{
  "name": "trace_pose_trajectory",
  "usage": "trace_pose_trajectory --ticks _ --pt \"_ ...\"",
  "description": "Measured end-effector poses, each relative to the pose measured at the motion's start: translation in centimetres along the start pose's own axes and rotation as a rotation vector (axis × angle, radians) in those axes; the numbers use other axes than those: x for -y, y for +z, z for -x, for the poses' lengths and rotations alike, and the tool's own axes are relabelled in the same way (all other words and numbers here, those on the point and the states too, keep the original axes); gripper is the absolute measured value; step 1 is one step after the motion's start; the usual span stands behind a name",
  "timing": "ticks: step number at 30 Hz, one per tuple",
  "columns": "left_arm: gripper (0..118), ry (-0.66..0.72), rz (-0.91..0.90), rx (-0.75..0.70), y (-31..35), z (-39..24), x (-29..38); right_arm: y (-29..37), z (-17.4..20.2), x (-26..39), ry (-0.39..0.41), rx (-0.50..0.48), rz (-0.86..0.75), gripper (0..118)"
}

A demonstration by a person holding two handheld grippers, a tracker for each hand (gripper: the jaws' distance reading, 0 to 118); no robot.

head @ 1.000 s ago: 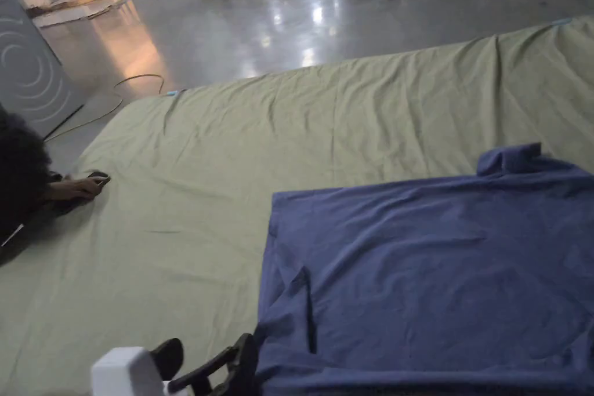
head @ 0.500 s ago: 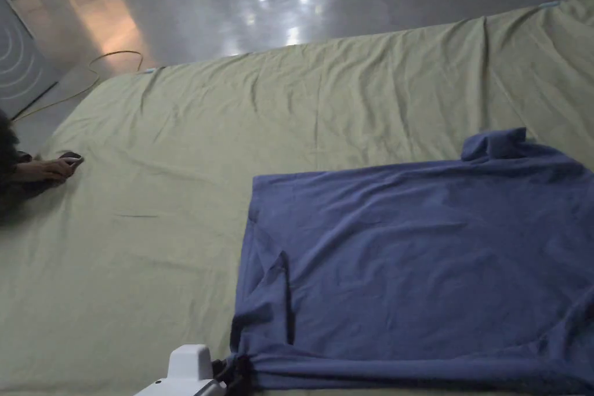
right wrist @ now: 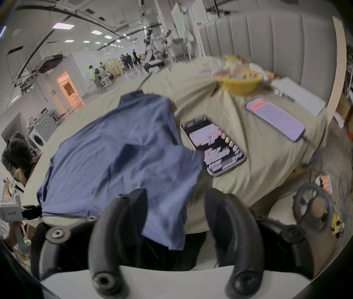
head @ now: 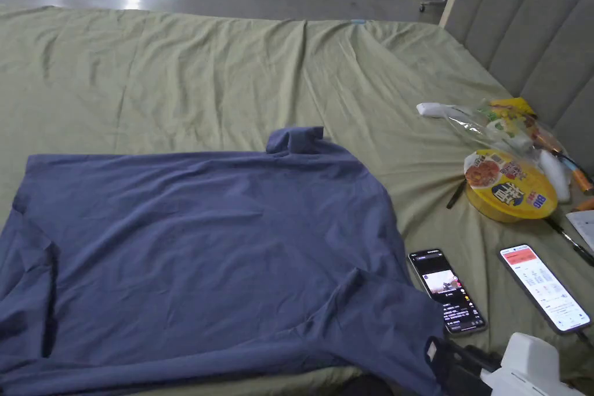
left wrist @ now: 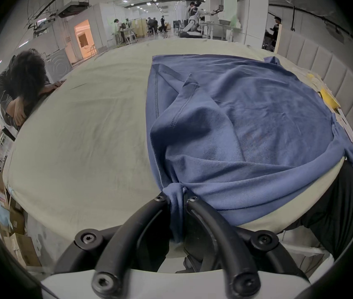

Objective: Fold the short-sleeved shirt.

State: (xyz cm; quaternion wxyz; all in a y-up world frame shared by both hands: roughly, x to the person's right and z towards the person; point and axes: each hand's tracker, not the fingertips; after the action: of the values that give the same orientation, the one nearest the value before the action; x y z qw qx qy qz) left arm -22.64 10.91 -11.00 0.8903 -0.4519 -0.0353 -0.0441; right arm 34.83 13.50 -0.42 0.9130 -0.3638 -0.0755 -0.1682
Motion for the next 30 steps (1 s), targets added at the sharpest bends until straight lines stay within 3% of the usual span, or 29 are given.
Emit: trace_pose_trajectory --ticks 1,3,4,5,6,7,8,11,13,16,18,20,28,29,30 --pt "10 0.01 0.004 0.014 0.1 -0.2 0.1 -1.1 -0.3 0.1 -0.012 0.008 0.044 69" --pt "10 0.003 -0.005 0.007 0.3 -0.4 0.4 -3.1 -0.4 0.4 0.001 0.062 0.115 62" --pt "10 0.003 -0.01 0.006 0.2 -0.1 0.5 -3.9 -0.5 0.6 0.002 0.068 0.148 49" --pt "10 0.004 -0.012 0.0 0.2 0.0 0.5 -4.3 -0.6 0.8 -0.007 0.051 0.177 17" --pt "10 0.009 -0.011 0.002 0.3 0.0 0.4 -4.5 -0.8 1.0 -0.023 -0.01 0.196 6" --pt "10 0.012 -0.01 0.004 0.4 0.0 0.3 -4.3 -0.4 1.1 -0.051 -0.063 0.192 5" --pt "9 0.023 -0.01 0.008 0.2 0.3 0.3 -3.9 0.0 1.0 -0.067 -0.056 0.151 5" --pt "8 0.172 -0.005 0.076 1.7 1.9 -0.9 -2.7 1.3 -0.6 0.006 -0.032 0.089 5" --pt "8 0.24 -0.101 0.128 3.4 2.8 -2.2 -1.5 2.1 -3.1 0.055 -0.031 -0.001 5" --pt "8 0.135 -0.233 0.09 6.1 2.6 -5.7 -1.5 3.5 -7.6 0.075 -0.066 -0.096 5" --pt "8 0.142 -0.272 0.101 5.9 3.1 -8.9 -3.1 4.9 -10.9 0.113 -0.064 -0.111 5" --pt "8 0.196 -0.267 0.128 4.3 4.0 -11.8 -5.4 6.0 -14.0 0.145 -0.049 -0.138 5" --pt "9 0.264 -0.087 0.063 -7.0 5.6 -19.0 -17.7 10.3 -21.1 0.142 -0.043 -0.01 6" --pt "21 0.27 -0.084 0.056 -8.0 5.4 -19.3 -18.8 10.8 -21.1 0.173 -0.021 0.023 11" --pt "43 0.274 -0.082 0.062 -8.6 5.4 -19.3 -19.8 11.2 -21.2 0.202 0.008 0.046 30"
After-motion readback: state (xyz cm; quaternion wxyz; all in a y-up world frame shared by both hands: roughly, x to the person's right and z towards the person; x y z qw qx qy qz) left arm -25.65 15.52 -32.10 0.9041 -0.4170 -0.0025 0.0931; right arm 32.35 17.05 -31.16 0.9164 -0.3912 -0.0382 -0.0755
